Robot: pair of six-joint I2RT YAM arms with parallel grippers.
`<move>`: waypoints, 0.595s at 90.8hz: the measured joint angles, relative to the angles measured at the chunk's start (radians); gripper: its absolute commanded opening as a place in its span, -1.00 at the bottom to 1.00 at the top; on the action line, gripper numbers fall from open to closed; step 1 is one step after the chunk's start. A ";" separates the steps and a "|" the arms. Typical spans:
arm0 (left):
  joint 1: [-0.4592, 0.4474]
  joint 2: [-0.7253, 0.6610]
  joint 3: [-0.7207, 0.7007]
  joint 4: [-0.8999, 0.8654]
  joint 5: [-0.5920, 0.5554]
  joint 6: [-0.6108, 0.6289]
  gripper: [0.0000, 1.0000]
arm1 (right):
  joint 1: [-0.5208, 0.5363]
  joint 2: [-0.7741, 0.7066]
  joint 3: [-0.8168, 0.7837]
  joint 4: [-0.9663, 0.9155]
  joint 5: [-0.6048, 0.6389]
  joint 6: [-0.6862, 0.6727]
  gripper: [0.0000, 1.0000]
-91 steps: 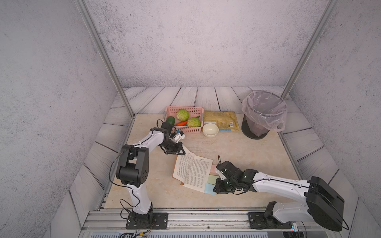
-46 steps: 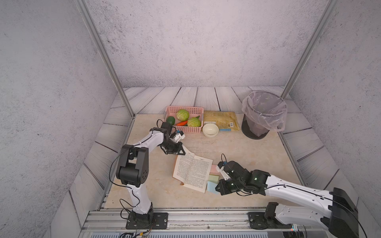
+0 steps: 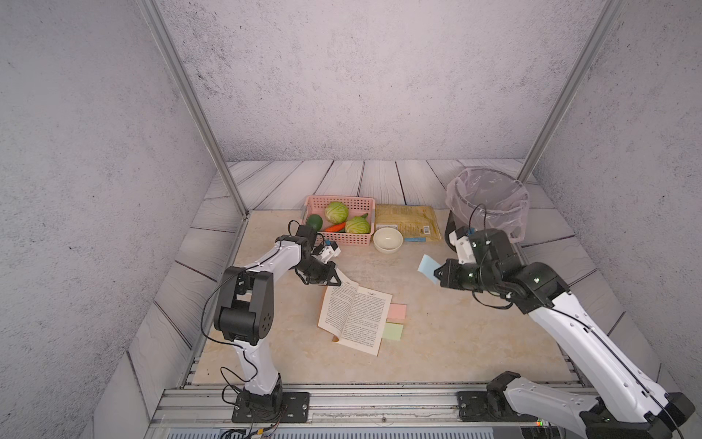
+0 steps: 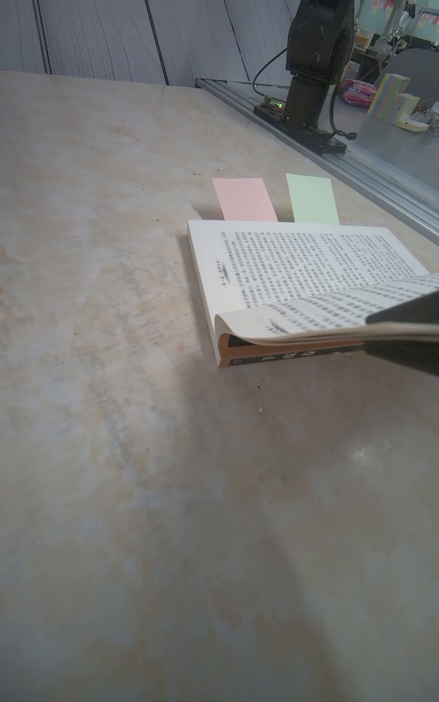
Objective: Peel off the used sticky note
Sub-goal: Tear off the note from the book.
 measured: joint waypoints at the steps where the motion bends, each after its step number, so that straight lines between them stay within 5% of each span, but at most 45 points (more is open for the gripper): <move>1: 0.000 0.000 0.000 0.000 0.000 0.000 -1.00 | -0.016 0.011 0.022 -0.004 0.000 -0.006 -1.00; 27: 0.000 0.004 0.000 0.000 0.004 0.000 -1.00 | -0.404 0.305 0.414 -0.002 -0.047 -0.054 -1.00; 54: 0.000 0.008 0.000 0.001 0.013 0.000 -1.00 | -0.550 0.711 0.824 0.035 -0.068 -0.008 -1.00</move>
